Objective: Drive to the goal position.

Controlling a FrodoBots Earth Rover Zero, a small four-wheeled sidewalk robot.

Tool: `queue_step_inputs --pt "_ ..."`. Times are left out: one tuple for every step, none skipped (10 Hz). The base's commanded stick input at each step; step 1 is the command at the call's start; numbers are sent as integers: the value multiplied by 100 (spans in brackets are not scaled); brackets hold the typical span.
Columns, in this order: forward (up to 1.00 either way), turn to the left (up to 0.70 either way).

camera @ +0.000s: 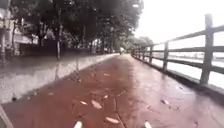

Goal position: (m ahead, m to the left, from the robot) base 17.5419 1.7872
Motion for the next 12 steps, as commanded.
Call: queue_step_inputs --pt "50 0" --pt "50 0" --pt "50 0" --pt "50 0" --pt "50 -6" --pt "50 -33" --pt "50 0" --pt "50 0" --pt "50 0" --pt "50 0" --pt "50 0" --pt "50 0"
